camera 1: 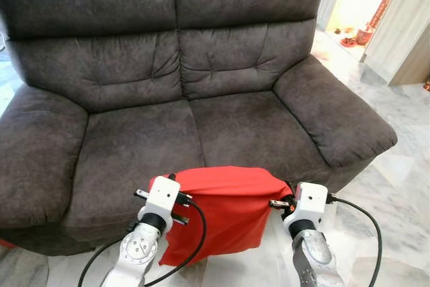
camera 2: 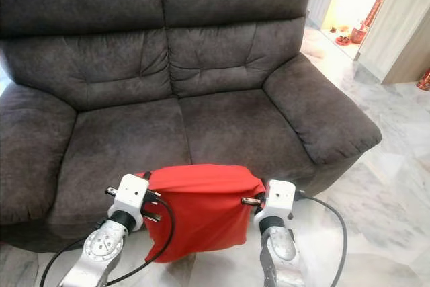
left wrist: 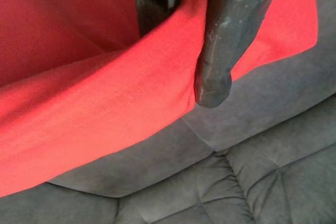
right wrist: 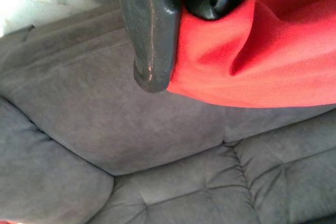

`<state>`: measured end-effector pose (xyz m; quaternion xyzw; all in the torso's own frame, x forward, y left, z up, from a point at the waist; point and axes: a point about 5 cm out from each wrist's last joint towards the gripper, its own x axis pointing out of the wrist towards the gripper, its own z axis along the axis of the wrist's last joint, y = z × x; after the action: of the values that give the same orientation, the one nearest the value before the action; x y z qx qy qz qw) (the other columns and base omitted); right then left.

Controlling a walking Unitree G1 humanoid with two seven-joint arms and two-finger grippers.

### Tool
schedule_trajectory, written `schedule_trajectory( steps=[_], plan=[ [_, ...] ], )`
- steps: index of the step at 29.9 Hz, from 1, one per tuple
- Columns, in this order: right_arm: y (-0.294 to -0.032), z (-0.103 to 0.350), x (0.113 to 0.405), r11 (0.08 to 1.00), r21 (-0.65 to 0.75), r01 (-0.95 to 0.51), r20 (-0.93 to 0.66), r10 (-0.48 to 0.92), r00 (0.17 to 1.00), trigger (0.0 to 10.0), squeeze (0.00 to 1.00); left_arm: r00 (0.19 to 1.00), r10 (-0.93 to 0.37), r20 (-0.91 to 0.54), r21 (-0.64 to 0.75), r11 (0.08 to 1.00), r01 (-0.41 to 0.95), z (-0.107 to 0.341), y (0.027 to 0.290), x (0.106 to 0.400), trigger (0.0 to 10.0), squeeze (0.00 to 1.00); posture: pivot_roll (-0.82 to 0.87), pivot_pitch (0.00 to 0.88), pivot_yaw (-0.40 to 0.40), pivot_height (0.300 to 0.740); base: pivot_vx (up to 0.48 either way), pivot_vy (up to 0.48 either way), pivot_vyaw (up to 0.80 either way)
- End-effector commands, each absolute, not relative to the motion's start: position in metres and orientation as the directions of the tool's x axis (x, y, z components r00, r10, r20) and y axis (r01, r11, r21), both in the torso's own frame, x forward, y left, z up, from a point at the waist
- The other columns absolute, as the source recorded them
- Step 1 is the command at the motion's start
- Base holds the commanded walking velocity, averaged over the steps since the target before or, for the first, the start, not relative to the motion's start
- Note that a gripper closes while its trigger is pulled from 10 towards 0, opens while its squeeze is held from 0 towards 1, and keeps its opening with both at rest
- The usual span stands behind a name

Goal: Move the pillow to the sofa from floor

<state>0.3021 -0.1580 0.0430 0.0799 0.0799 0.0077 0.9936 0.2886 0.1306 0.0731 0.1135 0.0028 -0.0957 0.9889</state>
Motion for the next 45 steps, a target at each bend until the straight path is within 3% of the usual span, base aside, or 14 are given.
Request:
schedule_trajectory(
  steps=[1, 45],
  plan=[
    [-0.17, 0.047, 0.302, 0.984, 0.169, 0.054, -0.132, -0.031, 0.991, 10.0, 0.0, 0.993, -0.086, 0.078, 0.224, 0.972, 0.067, 0.093, 0.155, 0.295, 10.0, 0.0, 0.08, 0.083, 0.022, 0.74, 0.0, 0.0, 0.0],
    [-0.159, 0.055, 0.301, 0.982, 0.175, -0.068, -0.059, 0.079, 0.995, 10.0, 0.0, 0.994, -0.057, 0.097, 0.232, 0.972, 0.033, 0.094, 0.16, 0.294, 10.0, 0.0, 0.09, 0.086, 0.015, 0.74, 0.0, -0.313, 0.0]
  ],
)
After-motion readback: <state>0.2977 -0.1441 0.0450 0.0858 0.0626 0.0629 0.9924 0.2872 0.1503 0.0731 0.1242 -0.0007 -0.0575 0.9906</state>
